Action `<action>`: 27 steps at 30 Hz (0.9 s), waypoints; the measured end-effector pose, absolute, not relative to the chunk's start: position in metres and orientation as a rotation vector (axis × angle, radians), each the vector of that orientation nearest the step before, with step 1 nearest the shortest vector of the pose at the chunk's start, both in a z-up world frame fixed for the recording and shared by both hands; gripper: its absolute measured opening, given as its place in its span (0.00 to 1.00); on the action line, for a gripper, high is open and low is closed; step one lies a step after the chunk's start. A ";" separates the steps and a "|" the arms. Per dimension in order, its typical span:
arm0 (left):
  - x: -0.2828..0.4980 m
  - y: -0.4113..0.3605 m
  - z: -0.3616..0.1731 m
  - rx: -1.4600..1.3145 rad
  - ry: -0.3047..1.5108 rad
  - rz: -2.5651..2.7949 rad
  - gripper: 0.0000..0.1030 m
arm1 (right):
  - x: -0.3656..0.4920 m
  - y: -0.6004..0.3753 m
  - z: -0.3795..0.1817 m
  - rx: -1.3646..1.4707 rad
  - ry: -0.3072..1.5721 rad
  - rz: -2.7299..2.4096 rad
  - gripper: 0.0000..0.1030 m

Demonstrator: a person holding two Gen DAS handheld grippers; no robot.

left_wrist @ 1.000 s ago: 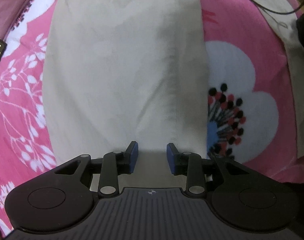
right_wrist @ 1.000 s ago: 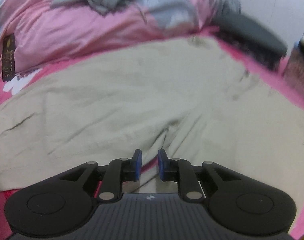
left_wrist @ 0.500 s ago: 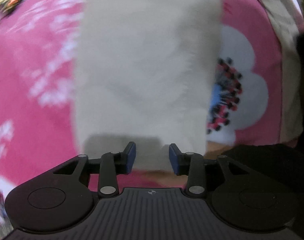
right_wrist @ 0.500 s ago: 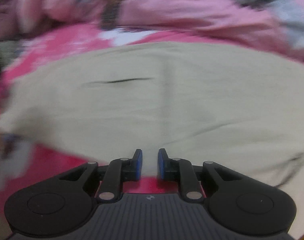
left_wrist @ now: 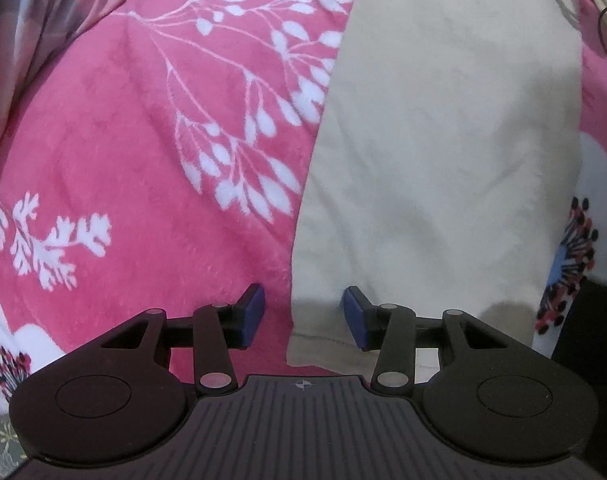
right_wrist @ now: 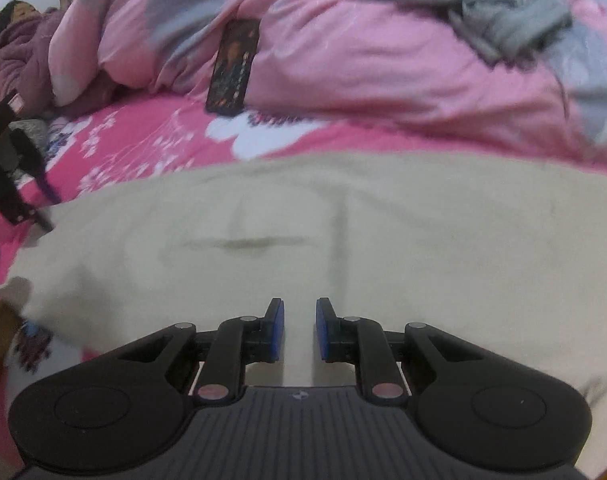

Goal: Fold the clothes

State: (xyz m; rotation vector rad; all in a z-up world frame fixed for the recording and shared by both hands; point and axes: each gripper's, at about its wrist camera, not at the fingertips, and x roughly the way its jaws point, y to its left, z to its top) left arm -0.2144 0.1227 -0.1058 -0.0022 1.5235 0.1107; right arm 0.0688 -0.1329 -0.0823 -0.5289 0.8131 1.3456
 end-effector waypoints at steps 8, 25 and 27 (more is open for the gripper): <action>-0.214 0.123 -0.107 -0.019 1.522 0.154 0.43 | 0.068 -0.054 -0.093 -0.648 0.627 1.333 0.18; -0.219 0.139 -0.116 -0.101 1.460 0.177 0.44 | -0.102 -0.086 -0.093 -0.647 0.709 2.098 0.17; -0.222 0.144 -0.113 -0.125 1.427 0.204 0.44 | -0.058 -0.076 -0.082 -0.540 0.741 1.953 0.17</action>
